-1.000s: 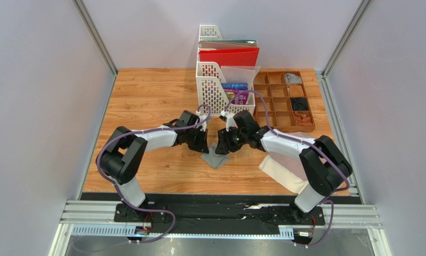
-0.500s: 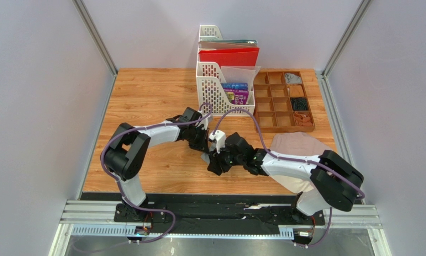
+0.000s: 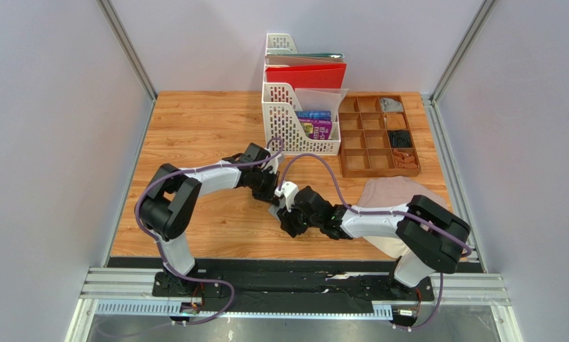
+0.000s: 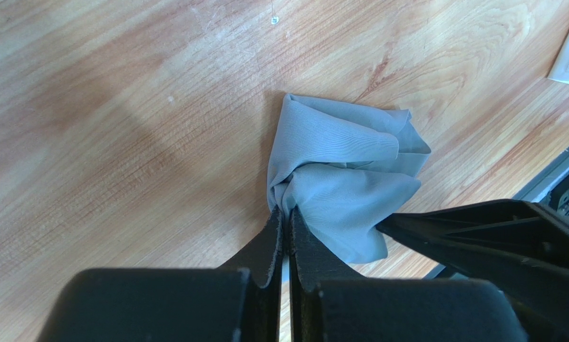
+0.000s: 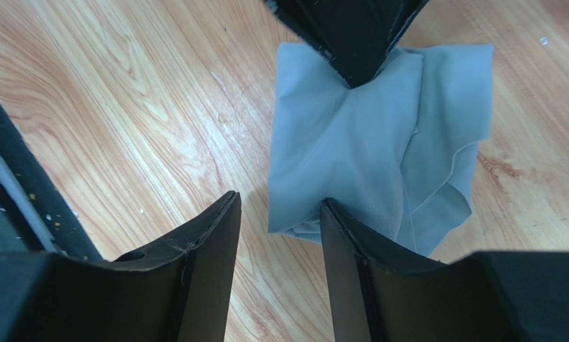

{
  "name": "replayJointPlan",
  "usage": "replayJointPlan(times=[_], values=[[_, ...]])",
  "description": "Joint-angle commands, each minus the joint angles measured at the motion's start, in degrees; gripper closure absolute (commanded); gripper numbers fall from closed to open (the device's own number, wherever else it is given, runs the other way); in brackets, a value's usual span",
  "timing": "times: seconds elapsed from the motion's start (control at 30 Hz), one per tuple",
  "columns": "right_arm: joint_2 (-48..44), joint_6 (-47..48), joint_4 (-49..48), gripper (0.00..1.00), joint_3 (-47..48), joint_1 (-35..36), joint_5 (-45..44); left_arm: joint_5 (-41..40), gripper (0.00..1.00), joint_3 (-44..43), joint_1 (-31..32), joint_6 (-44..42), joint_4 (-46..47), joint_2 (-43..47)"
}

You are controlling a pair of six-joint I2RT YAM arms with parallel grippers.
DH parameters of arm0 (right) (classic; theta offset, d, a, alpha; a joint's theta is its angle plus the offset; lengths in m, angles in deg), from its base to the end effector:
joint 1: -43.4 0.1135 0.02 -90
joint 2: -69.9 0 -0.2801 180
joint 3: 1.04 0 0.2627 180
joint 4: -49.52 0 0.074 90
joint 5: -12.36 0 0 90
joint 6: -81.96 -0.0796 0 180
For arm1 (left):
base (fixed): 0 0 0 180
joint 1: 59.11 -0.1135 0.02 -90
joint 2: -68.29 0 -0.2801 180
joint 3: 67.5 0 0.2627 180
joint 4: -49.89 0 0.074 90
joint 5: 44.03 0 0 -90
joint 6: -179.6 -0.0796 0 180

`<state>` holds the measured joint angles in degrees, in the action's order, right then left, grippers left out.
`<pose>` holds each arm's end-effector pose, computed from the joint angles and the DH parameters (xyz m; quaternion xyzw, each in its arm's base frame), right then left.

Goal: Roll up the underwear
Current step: Roll the underwear at the center of the board.

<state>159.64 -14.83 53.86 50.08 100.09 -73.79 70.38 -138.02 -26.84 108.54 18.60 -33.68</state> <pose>0.1802 0.2839 0.1251 -0.3987 0.8252 0.2360 0.3230 0.2947 -0.2250 0.1202 0.1597 0.9377 -0.2848 0.1189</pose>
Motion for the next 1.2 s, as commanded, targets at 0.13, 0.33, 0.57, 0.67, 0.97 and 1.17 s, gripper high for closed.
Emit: replayJointPlan(times=[0.13,0.33,0.57,0.67,0.97,1.17], values=[[2.0,1.7,3.9,0.52,2.9,4.8,-10.2,-0.2,1.00,-2.8,0.4,-0.9,-4.5,-2.3],[5.0,-1.2,7.1,0.63,4.2,6.2,-16.1,-0.5,1.00,-2.9,0.3,-0.8,-4.8,-1.7],[5.6,-5.8,6.9,0.90,4.0,6.2,-15.0,0.1,1.00,-3.5,0.4,-0.6,-4.9,-1.7],[5.5,-7.5,6.4,0.97,4.3,6.2,-12.8,-0.1,1.00,-3.6,0.4,-0.5,-4.9,-1.1],[4.8,-14.0,6.0,1.00,4.5,4.7,-7.1,-3.8,0.53,-3.9,-0.8,1.5,-6.2,4.1],[3.2,-18.9,3.9,1.00,2.7,2.7,-4.7,-8.1,0.48,-0.3,-2.9,4.9,-5.8,11.6]])
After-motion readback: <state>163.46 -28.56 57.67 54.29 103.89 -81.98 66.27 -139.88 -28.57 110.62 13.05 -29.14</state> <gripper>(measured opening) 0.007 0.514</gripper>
